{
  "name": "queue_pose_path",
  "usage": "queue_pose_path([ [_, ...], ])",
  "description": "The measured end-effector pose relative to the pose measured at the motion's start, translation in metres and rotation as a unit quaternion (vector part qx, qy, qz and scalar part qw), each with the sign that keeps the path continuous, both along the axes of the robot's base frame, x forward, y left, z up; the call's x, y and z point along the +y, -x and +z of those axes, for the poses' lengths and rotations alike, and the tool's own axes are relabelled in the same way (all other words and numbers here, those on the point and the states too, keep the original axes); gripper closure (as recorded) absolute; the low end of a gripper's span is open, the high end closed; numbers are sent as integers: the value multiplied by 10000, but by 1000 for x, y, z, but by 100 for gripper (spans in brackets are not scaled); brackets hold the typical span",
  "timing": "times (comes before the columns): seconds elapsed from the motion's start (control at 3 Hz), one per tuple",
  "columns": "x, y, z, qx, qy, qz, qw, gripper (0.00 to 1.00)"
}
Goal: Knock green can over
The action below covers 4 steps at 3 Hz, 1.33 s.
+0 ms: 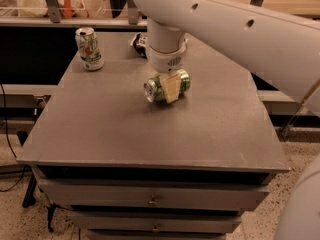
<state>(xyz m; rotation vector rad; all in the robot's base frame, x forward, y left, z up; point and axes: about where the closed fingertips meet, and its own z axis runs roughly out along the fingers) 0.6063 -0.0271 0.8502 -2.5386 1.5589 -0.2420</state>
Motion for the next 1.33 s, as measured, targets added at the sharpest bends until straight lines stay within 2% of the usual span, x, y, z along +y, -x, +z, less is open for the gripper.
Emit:
queue_pose_path([
  [0.67, -8, -2, -8, 183, 204, -70, 9996, 12],
  [1.0, -10, -2, -8, 269, 250, -103, 9993, 0],
  [1.33, -10, -1, -7, 289, 228, -104, 9993, 0],
])
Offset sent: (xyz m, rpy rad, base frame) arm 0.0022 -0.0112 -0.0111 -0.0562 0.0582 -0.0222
